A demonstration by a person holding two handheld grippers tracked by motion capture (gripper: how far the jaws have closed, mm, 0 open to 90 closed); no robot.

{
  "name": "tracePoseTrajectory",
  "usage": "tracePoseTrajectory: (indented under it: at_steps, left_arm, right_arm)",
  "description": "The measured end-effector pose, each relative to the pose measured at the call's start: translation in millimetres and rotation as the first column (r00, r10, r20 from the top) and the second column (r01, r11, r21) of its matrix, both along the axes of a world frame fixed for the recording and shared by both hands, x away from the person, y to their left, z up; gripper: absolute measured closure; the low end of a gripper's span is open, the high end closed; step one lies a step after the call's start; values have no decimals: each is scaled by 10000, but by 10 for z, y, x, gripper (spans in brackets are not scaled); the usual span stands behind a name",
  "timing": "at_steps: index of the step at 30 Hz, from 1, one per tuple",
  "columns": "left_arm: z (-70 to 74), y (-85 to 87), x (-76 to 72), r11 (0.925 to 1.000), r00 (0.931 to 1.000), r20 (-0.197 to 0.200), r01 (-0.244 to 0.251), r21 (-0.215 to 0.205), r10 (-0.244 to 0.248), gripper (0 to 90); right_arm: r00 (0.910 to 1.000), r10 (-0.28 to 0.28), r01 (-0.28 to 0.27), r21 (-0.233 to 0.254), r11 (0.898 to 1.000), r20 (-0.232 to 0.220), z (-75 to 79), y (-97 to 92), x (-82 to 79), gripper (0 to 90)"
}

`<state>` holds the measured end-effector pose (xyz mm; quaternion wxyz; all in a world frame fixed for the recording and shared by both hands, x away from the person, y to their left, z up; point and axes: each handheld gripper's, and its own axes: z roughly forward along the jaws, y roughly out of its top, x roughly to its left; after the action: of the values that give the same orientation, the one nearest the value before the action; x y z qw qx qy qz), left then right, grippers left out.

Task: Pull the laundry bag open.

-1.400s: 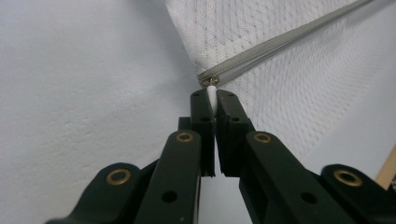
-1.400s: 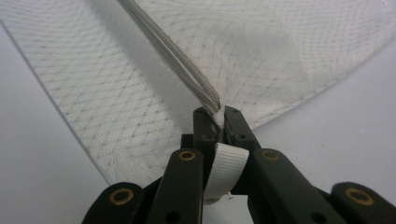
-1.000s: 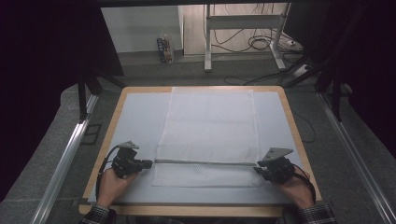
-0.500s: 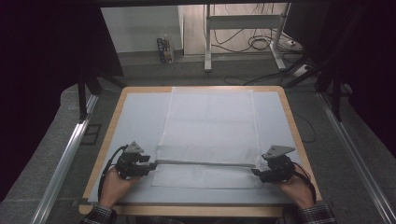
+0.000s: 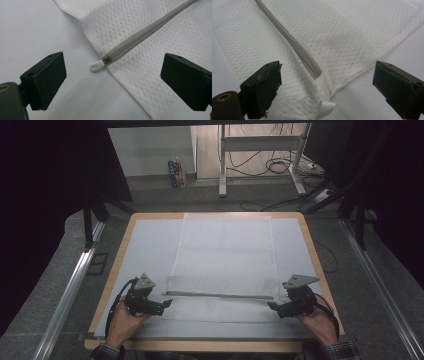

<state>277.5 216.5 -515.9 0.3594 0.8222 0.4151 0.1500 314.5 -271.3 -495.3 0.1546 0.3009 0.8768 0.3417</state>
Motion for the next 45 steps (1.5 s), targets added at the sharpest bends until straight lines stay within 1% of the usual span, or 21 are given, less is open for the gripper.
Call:
tracePoseTrajectory:
  at_steps: [1,4,5,6,7,8,11,12,17,20,25,27,31,32,34,36,37,39,40,42,45]
  left_arm:
    - [6,4,-23,10000,10000,44,5,-37,-5,46]
    - [24,19,-108,9999,9997,231,39,-141,-36,34]
    - [24,19,-108,9999,9997,231,39,-141,-36,28]
    - [24,20,-134,10000,9996,292,67,-67,-65,28]
    - [22,20,-173,10000,9987,519,-1,97,-4,21]
    - [23,22,-193,9999,9982,602,-46,162,36,19]
    - [30,44,-252,9996,9965,834,-130,244,110,13]
    - [38,67,-291,9992,9948,994,-260,288,230,9]
    - [40,122,-358,9977,9918,1177,-549,402,498,0]
    - [19,175,-414,9949,9890,1270,-840,566,763,0]
    - [3,216,-460,9929,9876,1242,-1037,588,958,0]
    - [-28,242,-488,9916,9873,1194,-1126,642,1043,0]
    - [-71,281,-506,9893,9871,1119,-1232,782,1141,0]
    - [-71,281,-506,9893,9871,1119,-1232,782,1141,0]
    - [-99,308,-507,9883,9879,1040,-1241,884,1148,0]
    - [-134,332,-506,9878,9897,858,-1227,956,1146,0]
    - [-159,352,-499,9872,9913,645,-1209,1040,1146,0]
    - [-148,369,-506,9888,9902,712,-1255,802,1199,0]
    - [-150,373,-507,9891,9904,703,-1245,784,1191,0]
    - [-153,375,-503,9889,9907,662,-1245,816,1192,0]
    - [-154,356,-492,9882,9914,628,-1204,944,1148,0]
  right_arm:
    - [10000,-33,34,121,9999,-90,20,-5,-23,62]
    - [9999,-68,71,278,9996,-121,43,-15,-54,49]
    - [9999,-68,71,278,9996,-121,43,-15,-54,49]
    - [9999,-83,87,312,9995,-123,50,-18,-62,43]
    - [9999,-97,100,361,9993,-101,58,-22,-72,37]
    - [9999,-149,152,442,9989,-63,69,-30,-90,28]
    - [9997,-236,237,541,9983,-15,79,-48,-119,10]
    - [9995,-283,277,475,9985,127,76,-62,-136,0]
    - [9983,-466,449,488,9978,338,80,-91,-181,0]
    - [9972,-662,645,504,9966,333,77,-135,-225,0]
    - [9963,-798,776,654,9948,320,71,-191,-272,0]
    - [9963,-812,789,732,9942,294,52,-229,-313,0]
    - [9961,-876,880,759,9932,-80,-17,-276,-349,0]
    - [9961,-876,880,759,9932,-80,-17,-276,-349,0]
    - [9957,-873,895,775,9930,-313,-52,-299,-355,0]
    - [9948,-885,924,805,9925,-510,-78,-313,-359,0]
    - [9936,-909,959,765,9924,-672,-92,-315,-352,0]
    - [9942,-913,955,778,9924,-562,-88,-312,-357,0]
    - [9939,-937,977,713,9927,-573,-91,-308,-360,0]
    - [9941,-915,954,683,9931,-588,-95,-306,-357,0]
    - [9940,-949,975,483,9941,-547,-101,-302,-352,0]
